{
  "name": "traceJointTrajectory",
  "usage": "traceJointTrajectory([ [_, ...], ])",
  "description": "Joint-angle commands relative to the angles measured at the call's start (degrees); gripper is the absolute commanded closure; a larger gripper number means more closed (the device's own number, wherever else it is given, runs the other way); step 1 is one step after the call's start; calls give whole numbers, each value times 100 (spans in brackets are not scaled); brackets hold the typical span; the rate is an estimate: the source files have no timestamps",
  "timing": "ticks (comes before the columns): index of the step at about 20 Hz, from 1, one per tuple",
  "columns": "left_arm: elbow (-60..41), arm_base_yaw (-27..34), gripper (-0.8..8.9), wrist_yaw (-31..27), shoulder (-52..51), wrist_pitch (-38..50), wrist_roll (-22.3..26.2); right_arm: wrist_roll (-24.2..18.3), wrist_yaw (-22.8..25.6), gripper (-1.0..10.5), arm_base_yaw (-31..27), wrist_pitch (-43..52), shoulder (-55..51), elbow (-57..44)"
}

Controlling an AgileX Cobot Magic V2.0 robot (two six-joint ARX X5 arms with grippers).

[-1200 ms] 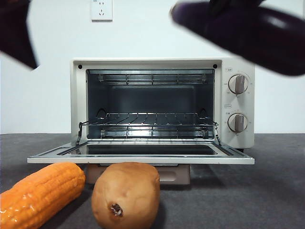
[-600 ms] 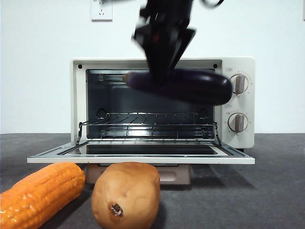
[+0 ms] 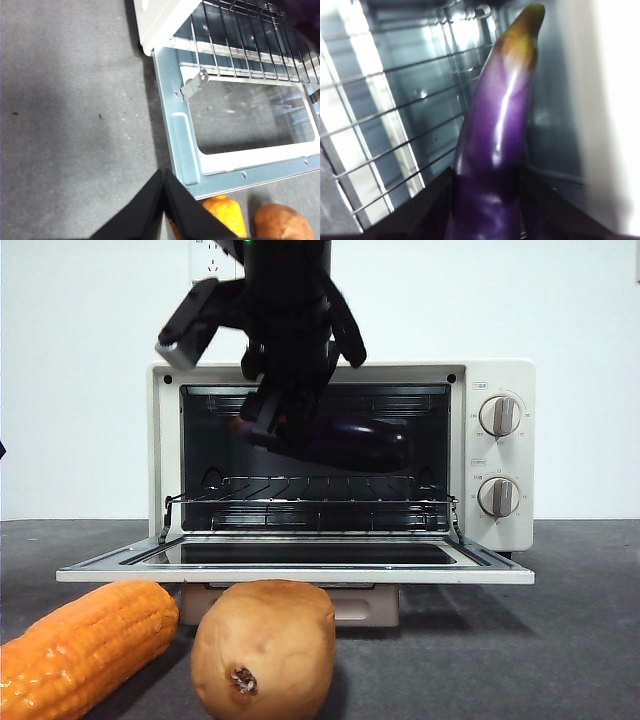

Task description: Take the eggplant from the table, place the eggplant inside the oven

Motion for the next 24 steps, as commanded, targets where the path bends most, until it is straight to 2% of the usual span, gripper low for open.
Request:
traceJointTrajectory([
  [1,46,11,810,13,33,57,7,-127,289,810,61,48,264,151],
  [7,46,11,810,13,33,57,7,190,361,700,61,46,315,151],
  [10,46,11,810,13,33,55,7,503,232,688,70,-96,315,151],
  [24,46,11,810,9,87,57,9,629,267,689,402,-245,299,151],
])
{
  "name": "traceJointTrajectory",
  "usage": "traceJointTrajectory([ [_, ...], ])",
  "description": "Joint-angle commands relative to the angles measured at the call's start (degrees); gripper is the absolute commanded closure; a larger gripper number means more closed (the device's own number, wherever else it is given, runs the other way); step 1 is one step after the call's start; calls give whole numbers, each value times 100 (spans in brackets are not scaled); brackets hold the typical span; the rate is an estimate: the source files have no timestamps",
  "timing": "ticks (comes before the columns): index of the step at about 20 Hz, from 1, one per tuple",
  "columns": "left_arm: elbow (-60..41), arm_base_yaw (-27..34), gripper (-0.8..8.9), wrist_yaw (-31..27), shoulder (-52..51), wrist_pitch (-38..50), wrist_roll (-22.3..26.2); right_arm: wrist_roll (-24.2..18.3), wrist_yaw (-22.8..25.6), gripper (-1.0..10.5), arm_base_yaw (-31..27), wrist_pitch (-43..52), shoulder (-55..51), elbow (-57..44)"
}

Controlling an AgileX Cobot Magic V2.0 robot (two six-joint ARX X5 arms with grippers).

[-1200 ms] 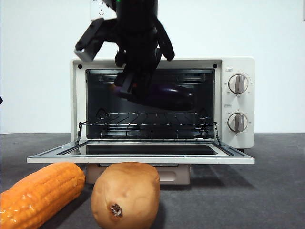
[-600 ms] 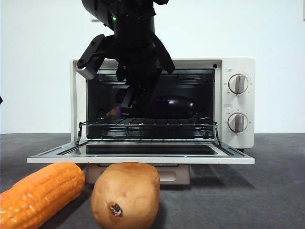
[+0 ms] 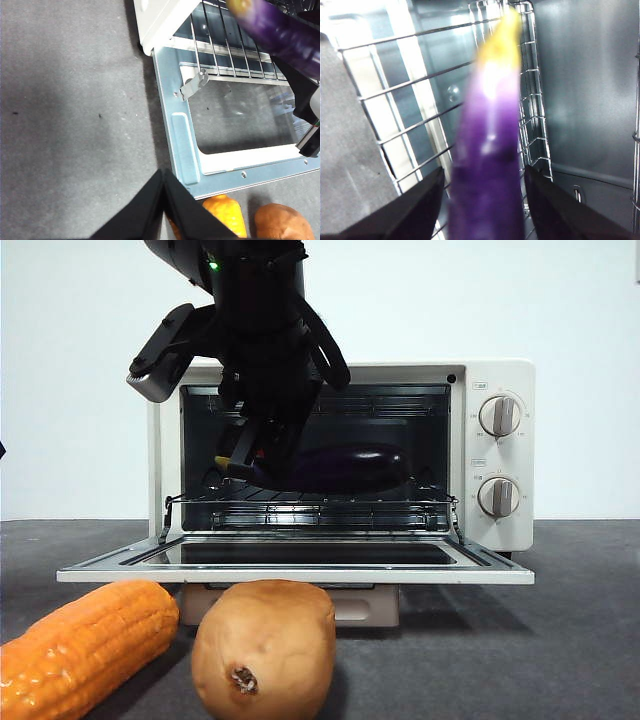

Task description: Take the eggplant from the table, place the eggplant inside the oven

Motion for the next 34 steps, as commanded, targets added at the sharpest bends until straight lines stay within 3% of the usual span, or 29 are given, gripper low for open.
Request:
traceJointTrajectory([
  [1,46,11,810,9,105,57,9,118,11,689,87,-44,59,149],
  [6,46,11,810,7,289,107,9,326,-2,689,190,-249,-136,155],
  [9,46,11,810,11,693,378,-2,671,-105,693,361,-535,-656,155],
  [13,46,11,810,87,1569,627,-17,1344,-433,851,570,-1384,-1812,155],
  [15,48,9,810,535,2009,756,-17,1504,-627,924,640,-1683,-2465,155],
  [22,66,-164,810,686,2959,992,-15,1657,-662,942,723,-1818,-3941,155],
  [34,138,-190,810,2006,3569,997,166,1956,-662,942,723,-2024,-5082,155],
])
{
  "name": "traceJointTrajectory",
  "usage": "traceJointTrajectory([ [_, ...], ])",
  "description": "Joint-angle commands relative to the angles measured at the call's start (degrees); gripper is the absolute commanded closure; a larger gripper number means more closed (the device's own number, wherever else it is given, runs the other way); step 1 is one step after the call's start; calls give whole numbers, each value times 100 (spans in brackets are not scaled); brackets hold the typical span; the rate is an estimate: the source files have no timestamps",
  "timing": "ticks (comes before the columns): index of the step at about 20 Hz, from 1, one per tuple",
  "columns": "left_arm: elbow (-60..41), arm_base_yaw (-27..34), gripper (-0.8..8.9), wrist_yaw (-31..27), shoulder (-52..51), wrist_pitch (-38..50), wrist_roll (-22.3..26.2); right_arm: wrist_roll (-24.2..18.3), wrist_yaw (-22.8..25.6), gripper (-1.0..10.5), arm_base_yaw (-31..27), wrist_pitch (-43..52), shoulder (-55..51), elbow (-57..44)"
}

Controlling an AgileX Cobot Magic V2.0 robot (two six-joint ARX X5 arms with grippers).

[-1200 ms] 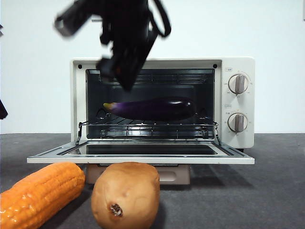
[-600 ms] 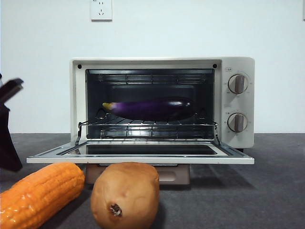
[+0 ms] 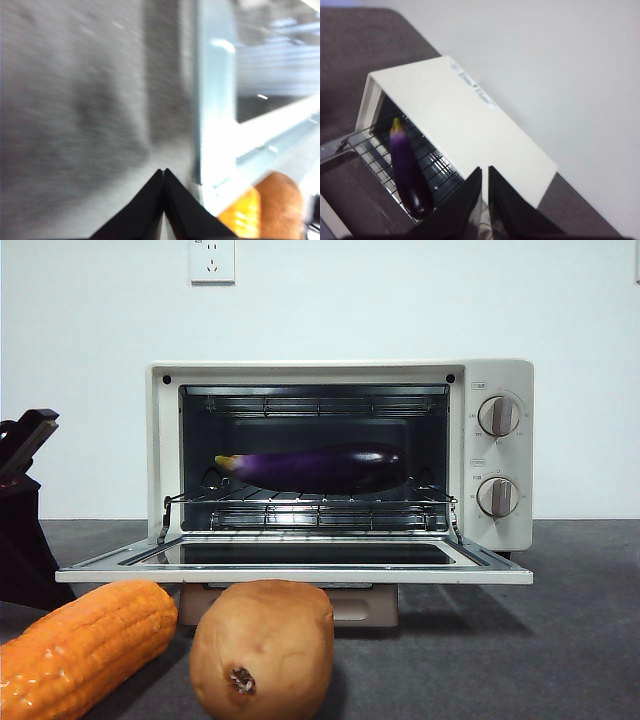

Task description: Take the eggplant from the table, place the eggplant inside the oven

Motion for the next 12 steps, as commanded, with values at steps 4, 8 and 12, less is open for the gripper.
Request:
traceJointTrajectory([
  [4,72,-11,810,697,313,33,234,352,-15,942,72,-146,-352,125],
  [8,72,-2,810,1071,334,149,232,455,-15,942,72,-262,-599,125],
  [12,79,26,810,1832,334,605,199,516,-15,942,72,-433,-789,125],
])
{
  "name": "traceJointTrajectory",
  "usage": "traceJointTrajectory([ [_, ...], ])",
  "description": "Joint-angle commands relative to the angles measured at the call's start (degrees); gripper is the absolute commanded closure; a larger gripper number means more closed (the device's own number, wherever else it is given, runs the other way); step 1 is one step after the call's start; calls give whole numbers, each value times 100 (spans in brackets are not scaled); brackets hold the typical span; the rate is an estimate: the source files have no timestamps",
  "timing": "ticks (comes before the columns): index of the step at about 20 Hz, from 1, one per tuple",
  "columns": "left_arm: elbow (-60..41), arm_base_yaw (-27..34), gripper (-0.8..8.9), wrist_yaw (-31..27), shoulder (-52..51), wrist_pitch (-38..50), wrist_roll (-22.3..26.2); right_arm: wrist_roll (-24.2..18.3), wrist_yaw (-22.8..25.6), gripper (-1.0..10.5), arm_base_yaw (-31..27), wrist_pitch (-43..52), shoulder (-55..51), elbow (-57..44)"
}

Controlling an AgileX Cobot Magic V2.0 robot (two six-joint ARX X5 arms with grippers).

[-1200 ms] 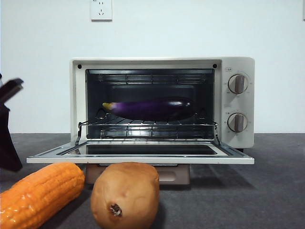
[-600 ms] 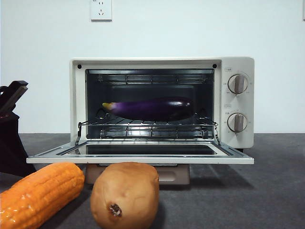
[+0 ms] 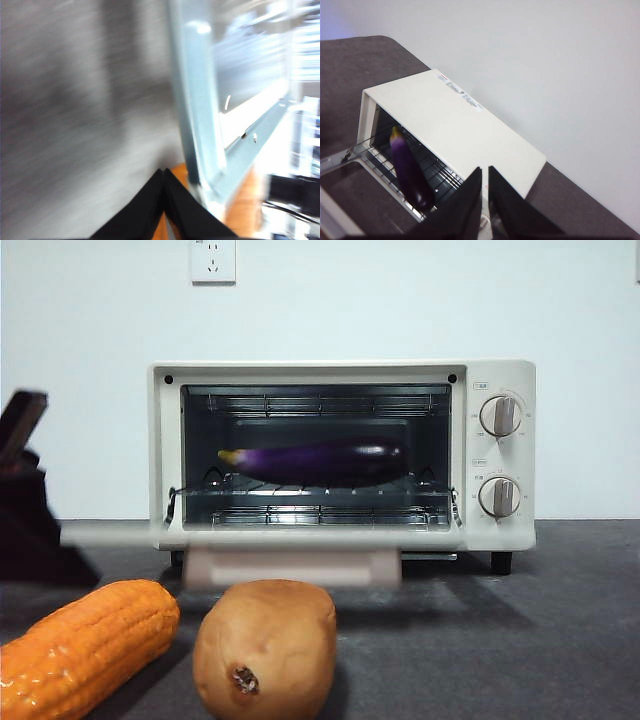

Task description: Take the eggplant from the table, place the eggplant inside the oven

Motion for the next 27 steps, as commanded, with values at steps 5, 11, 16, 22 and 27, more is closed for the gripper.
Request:
traceJointTrajectory([
  [5,254,-33,810,1176,68,1019,-323,411,-17,942,72,-417,-138,125],
  [11,1043,-31,810,1174,66,1596,-970,863,-92,942,72,-1281,-192,122],
  [16,2079,-33,810,1093,66,1803,-1491,1067,-739,942,70,-1893,-181,-52],
  [22,2953,-94,809,367,-293,1034,-1703,1021,-1069,942,66,-1875,-184,-846],
  [27,2997,-485,809,-1563,-1296,-356,-549,789,-1071,942,-59,-1495,-181,-1827],
])
